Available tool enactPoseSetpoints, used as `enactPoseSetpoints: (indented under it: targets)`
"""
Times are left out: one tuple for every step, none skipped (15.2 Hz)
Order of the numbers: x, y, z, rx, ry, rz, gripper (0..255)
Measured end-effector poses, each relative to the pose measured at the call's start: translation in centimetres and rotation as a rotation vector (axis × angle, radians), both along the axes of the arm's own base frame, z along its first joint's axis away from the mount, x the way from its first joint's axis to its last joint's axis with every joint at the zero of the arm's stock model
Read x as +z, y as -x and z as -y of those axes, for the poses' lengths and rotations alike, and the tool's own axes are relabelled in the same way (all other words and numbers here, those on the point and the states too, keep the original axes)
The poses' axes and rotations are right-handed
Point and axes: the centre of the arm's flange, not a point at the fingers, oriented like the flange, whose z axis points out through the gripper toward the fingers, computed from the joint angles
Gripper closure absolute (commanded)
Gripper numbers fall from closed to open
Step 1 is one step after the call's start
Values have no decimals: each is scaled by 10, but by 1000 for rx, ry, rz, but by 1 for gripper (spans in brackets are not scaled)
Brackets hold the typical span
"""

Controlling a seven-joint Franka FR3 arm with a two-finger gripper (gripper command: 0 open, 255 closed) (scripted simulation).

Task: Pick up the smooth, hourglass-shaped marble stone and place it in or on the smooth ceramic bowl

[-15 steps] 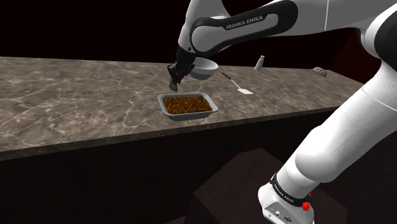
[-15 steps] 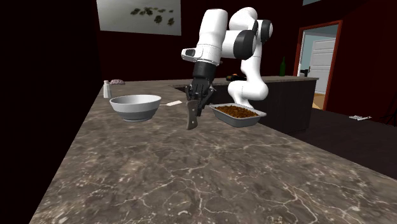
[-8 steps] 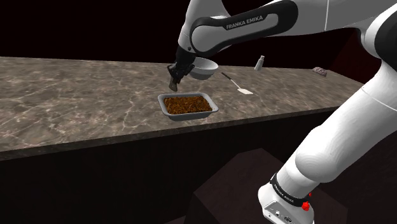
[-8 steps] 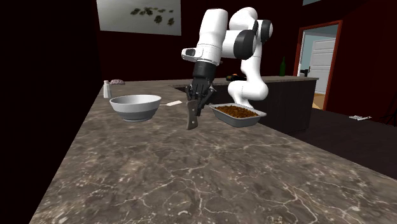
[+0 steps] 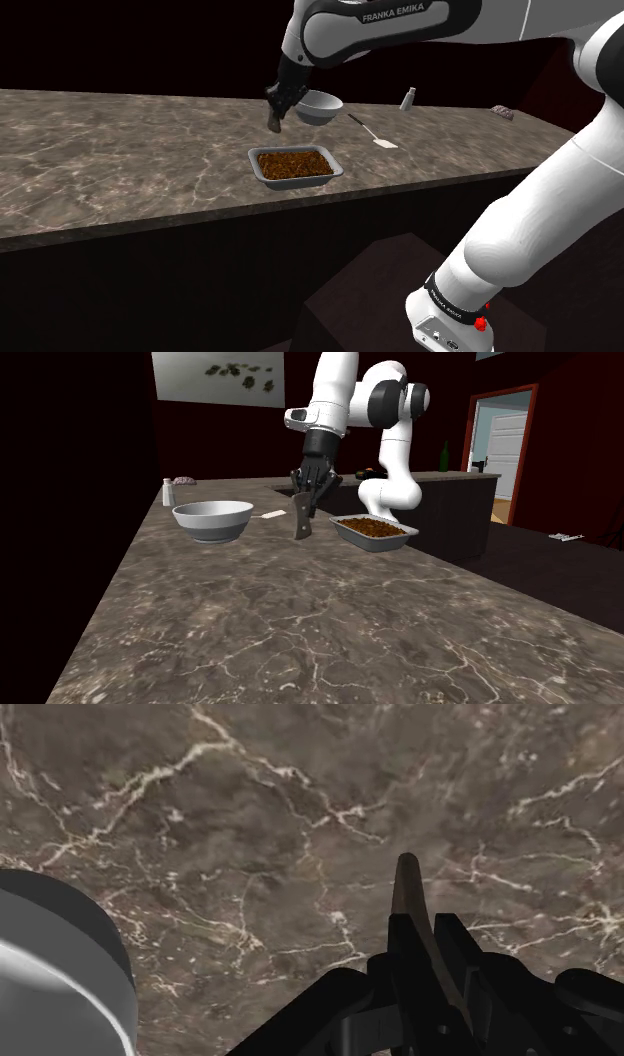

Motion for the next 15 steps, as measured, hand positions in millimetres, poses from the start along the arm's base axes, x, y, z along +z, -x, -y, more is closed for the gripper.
enactPoseSetpoints:
  targets:
    - [4,-1,0,0,0,0,255]
    - [10,1,1,0,0,0,255]
    - [15,1,1,0,0,0,255]
    - [19,0,0,0,0,0,255]
    - [26,1,0,0,0,0,255]
    - [31,1,0,0,0,0,255]
    - [36,1,0,0,0,0,255]
    - [42,1,0,0,0,0,255]
    - [47,0,0,0,0,0,255]
    - [52,0,0,0,0,0,255]
    - [58,1,0,0,0,0,255]
    - [63,1,0,0,0,0,255]
    - [68,1,0,0,0,0,255]
    - [73,1,0,0,0,0,255]
    - [79,0,0,0,0,0,255]
